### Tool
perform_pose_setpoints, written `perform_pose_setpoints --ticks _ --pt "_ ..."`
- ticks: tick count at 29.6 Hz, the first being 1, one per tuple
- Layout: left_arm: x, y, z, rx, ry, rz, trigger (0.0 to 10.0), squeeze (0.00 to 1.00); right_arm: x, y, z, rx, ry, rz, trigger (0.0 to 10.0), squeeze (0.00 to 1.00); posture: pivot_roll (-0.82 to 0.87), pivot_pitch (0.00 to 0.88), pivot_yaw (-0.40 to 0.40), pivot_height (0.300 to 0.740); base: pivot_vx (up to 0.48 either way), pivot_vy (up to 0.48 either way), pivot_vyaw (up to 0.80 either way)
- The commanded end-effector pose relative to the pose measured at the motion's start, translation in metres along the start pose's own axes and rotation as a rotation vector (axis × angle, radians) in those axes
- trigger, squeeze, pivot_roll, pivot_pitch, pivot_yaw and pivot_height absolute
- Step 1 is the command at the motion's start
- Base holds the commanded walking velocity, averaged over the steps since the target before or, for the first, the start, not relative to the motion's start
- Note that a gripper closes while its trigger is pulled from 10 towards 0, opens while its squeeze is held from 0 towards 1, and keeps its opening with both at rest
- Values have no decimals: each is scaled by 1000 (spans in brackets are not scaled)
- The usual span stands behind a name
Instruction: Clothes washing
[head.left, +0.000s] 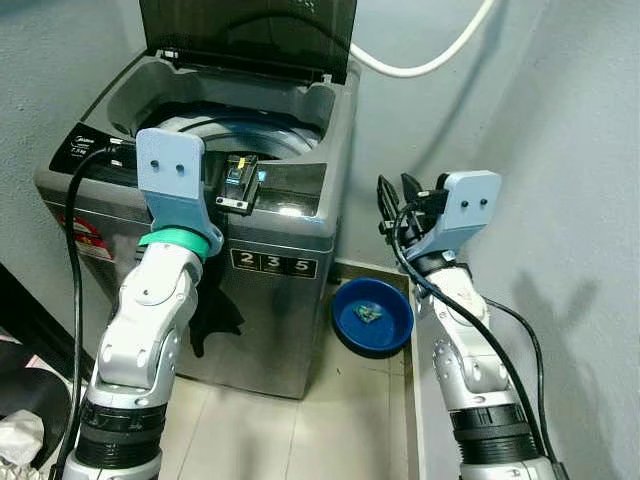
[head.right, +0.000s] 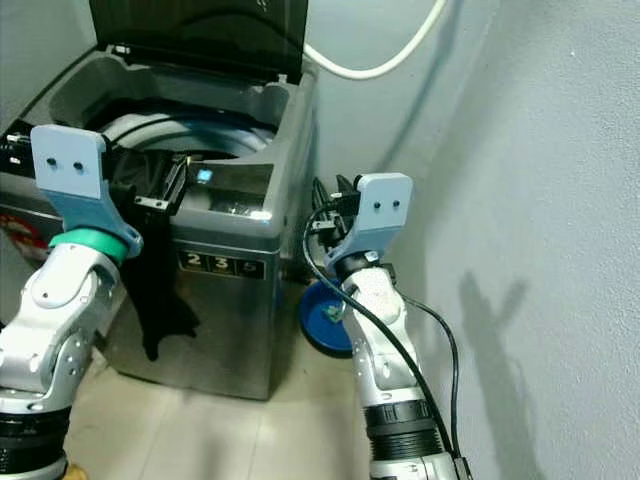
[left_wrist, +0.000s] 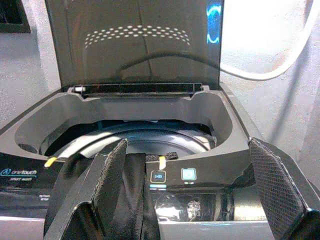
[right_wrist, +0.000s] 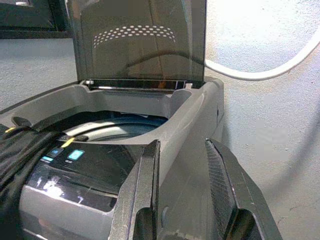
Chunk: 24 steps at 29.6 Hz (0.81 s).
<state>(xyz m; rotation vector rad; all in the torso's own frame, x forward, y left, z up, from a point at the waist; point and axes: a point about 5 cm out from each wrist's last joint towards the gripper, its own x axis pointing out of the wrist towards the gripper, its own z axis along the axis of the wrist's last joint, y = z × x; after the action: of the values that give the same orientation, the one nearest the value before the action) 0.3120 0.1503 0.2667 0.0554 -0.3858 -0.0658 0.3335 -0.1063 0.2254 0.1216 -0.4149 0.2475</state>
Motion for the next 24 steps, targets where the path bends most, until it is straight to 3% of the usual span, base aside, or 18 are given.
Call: perform_pose_setpoints --ticks 1,16,24 --pt "-1 1 -6 -7 28 3 10000 0 -1 0 -4 -2 11 -1 10000 0 152 0 -13 740 0 480 0" --pt "-1 1 -7 -9 29 3 10000 0 -1 -1 -4 -6 11 -5 10000 0 148 0 -10 740 0 480 0" --pt "0 2 -8 0 35 8 10000 0 -2 -2 -4 -7 10 -10 10000 0 148 0 -8 740 0 0 0"
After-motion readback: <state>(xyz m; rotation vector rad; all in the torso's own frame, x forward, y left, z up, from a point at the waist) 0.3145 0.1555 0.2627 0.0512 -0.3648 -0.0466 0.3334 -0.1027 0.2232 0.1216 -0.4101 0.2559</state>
